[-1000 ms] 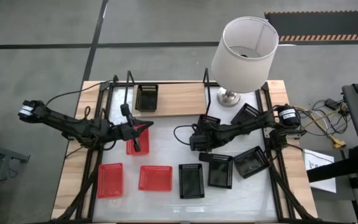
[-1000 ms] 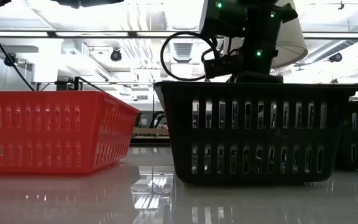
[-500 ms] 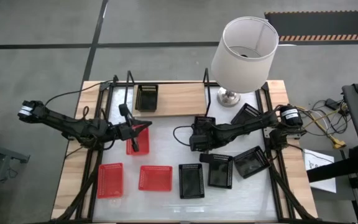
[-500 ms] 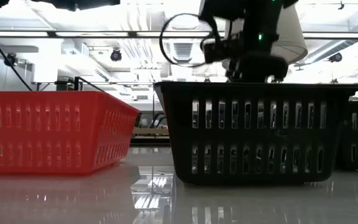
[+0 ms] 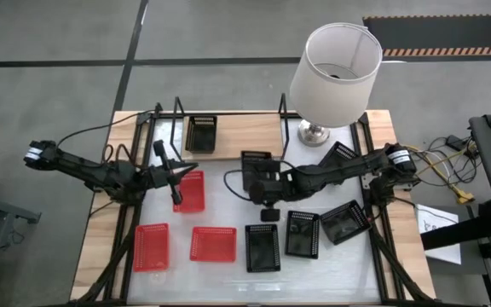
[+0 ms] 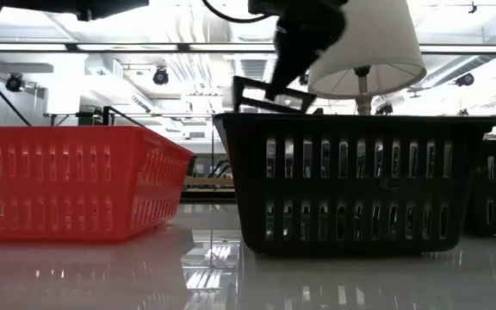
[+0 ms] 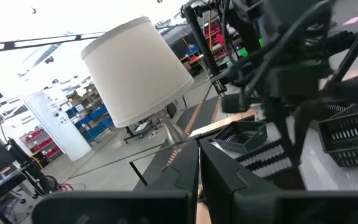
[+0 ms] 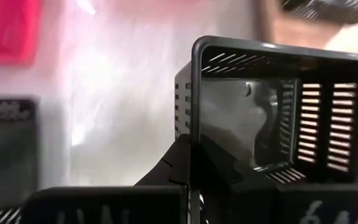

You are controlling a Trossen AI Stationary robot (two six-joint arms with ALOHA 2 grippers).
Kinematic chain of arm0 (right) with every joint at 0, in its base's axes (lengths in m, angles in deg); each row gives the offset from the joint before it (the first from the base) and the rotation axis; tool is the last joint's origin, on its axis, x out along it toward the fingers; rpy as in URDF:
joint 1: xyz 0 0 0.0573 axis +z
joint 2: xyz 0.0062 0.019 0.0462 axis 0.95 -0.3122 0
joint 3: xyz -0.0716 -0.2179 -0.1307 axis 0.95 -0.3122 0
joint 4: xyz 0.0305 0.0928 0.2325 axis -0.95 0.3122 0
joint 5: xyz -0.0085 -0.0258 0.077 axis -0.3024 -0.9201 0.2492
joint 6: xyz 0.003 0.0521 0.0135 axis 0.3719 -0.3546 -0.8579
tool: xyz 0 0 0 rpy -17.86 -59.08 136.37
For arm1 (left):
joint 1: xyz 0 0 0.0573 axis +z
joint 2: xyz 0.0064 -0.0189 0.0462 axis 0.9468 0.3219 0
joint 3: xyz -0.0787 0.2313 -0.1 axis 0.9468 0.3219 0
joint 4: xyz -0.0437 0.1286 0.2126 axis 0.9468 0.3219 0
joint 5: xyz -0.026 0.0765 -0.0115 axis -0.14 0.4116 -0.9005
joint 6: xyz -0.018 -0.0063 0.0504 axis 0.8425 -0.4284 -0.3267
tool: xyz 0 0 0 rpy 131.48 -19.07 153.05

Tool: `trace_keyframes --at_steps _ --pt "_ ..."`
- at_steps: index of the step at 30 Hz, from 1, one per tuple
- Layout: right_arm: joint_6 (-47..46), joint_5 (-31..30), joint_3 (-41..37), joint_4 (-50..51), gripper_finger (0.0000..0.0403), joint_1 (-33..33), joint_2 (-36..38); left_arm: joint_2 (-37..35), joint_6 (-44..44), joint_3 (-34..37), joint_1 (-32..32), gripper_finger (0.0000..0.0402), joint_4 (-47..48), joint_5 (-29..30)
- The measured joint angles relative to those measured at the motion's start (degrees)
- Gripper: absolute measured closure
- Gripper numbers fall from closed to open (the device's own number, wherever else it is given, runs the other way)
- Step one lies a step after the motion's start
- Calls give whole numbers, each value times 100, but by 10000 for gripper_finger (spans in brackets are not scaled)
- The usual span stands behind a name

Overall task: Stack baskets on shelf by color
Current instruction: Put the black bin on the shelf

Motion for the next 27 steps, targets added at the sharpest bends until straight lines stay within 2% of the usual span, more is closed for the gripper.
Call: trace_keyframes --at_steps 12,20,27 --pt "1233 26 13 -2060 394 -1109 -72 -119 -2 1 -4 402 9 -9" --pt "1462 68 147 -2092 394 -1546 -626 -128 -4 1 -4 402 -67 -58" --pt "1735 67 659 -1884 394 -1743 -1317 -80 -7 3 -2 402 -116 -71"
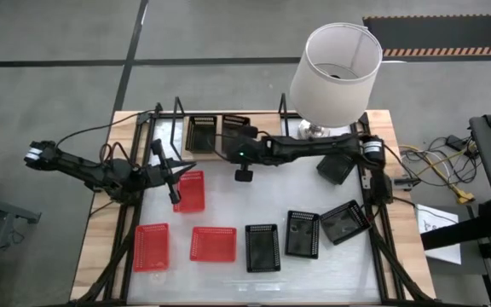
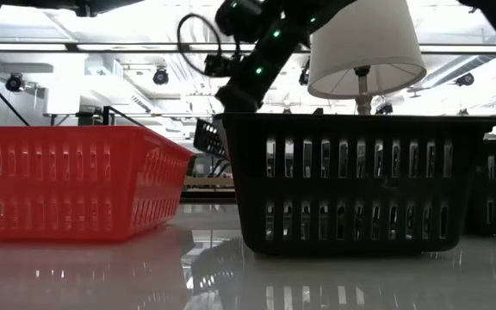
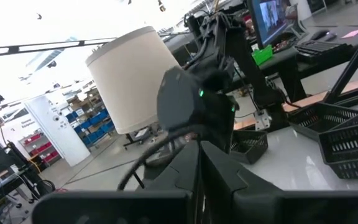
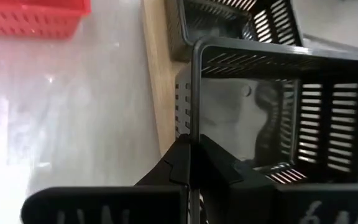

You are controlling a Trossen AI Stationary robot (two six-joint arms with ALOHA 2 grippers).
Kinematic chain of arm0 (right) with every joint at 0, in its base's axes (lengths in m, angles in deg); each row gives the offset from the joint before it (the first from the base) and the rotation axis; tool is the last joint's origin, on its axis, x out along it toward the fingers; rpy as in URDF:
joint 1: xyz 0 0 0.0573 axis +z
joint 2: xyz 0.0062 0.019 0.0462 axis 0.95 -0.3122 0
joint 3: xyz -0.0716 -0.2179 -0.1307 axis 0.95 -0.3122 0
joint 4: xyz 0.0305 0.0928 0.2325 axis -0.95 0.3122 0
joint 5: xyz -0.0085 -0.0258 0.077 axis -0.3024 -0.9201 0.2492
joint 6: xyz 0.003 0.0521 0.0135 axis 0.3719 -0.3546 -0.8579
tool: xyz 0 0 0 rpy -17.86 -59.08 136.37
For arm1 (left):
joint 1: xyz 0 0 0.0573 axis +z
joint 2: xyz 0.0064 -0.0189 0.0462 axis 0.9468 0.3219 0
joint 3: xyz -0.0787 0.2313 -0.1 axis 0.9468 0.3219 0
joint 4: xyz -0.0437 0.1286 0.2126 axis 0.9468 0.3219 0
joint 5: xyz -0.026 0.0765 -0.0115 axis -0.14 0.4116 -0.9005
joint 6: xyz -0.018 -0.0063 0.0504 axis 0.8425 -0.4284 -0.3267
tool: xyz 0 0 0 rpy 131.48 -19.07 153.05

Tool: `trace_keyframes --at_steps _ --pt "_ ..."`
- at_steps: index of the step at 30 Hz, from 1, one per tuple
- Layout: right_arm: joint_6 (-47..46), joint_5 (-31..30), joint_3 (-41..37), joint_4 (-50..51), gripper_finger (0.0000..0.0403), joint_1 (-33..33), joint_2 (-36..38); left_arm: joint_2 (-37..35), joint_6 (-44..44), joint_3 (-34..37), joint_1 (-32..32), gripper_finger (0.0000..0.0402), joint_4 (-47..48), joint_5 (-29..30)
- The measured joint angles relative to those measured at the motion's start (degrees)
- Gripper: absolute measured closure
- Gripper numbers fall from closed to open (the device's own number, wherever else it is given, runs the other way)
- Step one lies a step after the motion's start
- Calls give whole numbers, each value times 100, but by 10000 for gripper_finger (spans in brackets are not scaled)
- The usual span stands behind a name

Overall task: Stack baskets on shelf by color
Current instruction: Put the black bin on the shelf

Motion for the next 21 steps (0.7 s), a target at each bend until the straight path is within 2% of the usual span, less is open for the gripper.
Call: trace_keyframes --at_steps 7,17,21 --pt "90 -55 904 987 394 -152 -689 -11 0 0 2 402 -3 -1" --pt "188 -52 1906 1747 391 -181 -1296 -9 0 0 2 402 -1 -3" --pt "180 -43 1993 1875 381 -178 -1330 -9 0 2 2 402 -1 -3"
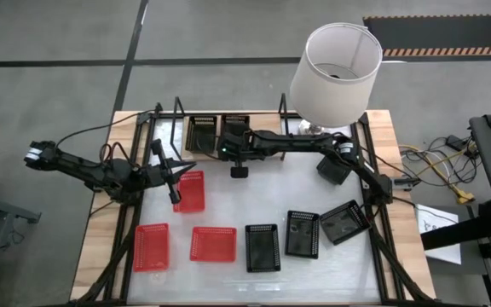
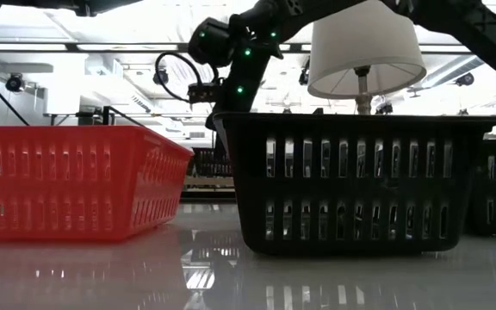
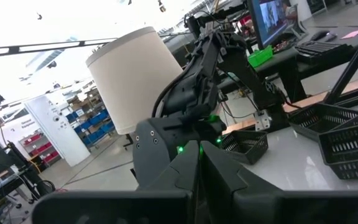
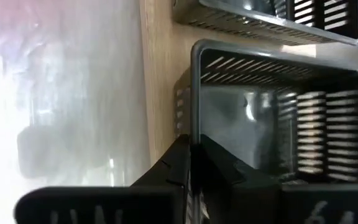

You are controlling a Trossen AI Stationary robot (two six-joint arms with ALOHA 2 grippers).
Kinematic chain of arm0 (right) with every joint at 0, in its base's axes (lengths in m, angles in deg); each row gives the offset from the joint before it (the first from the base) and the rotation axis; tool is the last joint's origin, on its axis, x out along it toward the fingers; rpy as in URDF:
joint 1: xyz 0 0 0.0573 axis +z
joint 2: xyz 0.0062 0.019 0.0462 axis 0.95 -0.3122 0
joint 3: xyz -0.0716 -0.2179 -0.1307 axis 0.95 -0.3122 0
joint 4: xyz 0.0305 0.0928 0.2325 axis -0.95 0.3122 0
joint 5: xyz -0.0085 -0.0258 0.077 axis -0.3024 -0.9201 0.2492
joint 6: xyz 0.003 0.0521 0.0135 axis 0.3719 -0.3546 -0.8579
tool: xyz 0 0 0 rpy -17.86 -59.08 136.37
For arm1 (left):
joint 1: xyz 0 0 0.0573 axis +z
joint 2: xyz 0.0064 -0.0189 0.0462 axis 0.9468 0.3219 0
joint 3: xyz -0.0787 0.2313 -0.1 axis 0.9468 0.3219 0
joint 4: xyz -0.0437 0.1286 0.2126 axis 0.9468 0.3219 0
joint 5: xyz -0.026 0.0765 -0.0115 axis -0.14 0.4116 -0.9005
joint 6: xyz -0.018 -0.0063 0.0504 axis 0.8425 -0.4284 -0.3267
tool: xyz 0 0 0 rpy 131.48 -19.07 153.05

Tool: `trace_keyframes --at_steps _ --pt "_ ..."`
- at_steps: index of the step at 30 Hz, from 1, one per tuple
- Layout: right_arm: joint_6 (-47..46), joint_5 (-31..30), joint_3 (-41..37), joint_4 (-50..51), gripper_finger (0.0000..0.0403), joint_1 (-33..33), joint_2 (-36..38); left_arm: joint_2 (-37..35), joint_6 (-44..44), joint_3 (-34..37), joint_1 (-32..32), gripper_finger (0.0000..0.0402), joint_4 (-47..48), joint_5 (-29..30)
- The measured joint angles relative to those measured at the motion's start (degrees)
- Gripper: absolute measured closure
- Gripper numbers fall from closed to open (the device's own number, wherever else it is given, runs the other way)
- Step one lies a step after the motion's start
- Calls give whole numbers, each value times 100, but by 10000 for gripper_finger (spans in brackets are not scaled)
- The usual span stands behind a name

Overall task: Stack baskets on shelf by color
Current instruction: Put the black bin on the shelf

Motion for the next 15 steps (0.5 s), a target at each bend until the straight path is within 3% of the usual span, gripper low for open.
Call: trace_keyframes --at_steps 15 --pt "-49 -54 2 -10 330 0 11 0 -4 2 0 402 -4 0"
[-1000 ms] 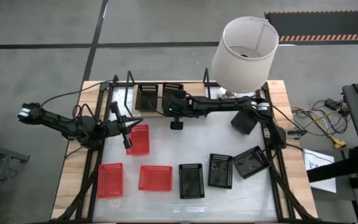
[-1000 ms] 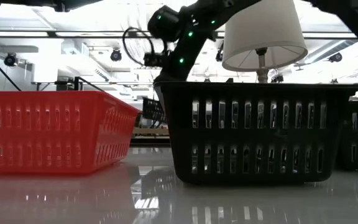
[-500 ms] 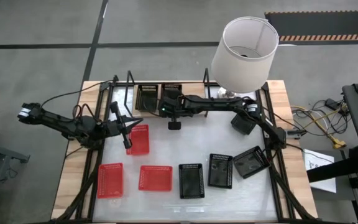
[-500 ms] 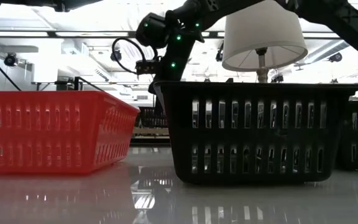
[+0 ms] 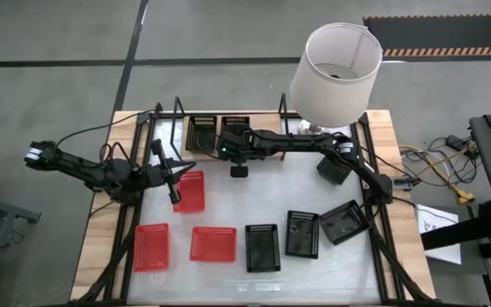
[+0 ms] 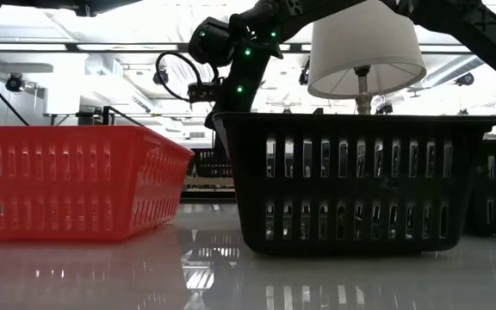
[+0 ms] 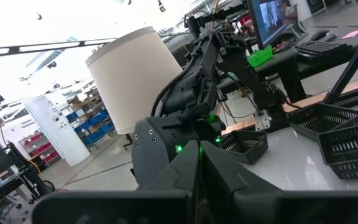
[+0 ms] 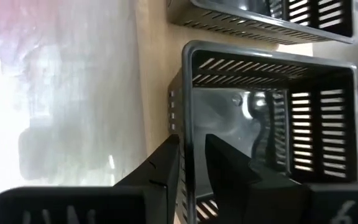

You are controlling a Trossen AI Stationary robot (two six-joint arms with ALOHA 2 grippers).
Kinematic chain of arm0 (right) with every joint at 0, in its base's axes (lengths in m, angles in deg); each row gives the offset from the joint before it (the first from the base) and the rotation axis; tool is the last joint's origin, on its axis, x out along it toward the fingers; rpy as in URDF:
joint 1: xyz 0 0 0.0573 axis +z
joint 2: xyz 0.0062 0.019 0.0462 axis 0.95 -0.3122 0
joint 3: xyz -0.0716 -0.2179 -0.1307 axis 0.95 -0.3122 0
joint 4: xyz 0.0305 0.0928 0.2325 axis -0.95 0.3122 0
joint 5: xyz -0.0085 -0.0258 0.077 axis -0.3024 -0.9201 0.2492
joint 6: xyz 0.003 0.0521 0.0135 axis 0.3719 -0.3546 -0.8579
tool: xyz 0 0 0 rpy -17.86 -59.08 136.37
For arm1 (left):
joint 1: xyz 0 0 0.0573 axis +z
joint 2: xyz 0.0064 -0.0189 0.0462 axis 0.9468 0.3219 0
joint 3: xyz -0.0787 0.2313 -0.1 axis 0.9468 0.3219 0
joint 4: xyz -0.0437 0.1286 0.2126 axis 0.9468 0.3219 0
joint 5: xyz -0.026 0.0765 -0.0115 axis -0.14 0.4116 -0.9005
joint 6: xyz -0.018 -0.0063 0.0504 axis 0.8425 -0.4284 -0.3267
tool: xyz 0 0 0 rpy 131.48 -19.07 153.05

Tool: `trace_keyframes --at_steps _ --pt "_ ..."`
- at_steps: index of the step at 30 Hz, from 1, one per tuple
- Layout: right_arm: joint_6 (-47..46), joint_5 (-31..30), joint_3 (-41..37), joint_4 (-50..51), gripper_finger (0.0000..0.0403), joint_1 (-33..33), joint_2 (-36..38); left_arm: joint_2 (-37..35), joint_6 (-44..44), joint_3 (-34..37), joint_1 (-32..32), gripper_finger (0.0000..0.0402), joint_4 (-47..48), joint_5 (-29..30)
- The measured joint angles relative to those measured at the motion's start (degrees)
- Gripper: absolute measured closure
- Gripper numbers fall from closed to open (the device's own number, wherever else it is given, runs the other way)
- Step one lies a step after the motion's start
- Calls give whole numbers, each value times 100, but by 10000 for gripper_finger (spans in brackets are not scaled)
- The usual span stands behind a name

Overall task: Stack baskets on shelf by color
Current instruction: Put the black bin on the shelf

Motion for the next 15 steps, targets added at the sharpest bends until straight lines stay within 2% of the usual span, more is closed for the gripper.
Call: trace_keyframes --at_steps 3,15 --pt "66 -259 0 1 323 -3 0 0 0 0 0 402 0 0" --pt "97 -200 0 -16 321 -11 11 0 -1 0 -2 402 0 -1"
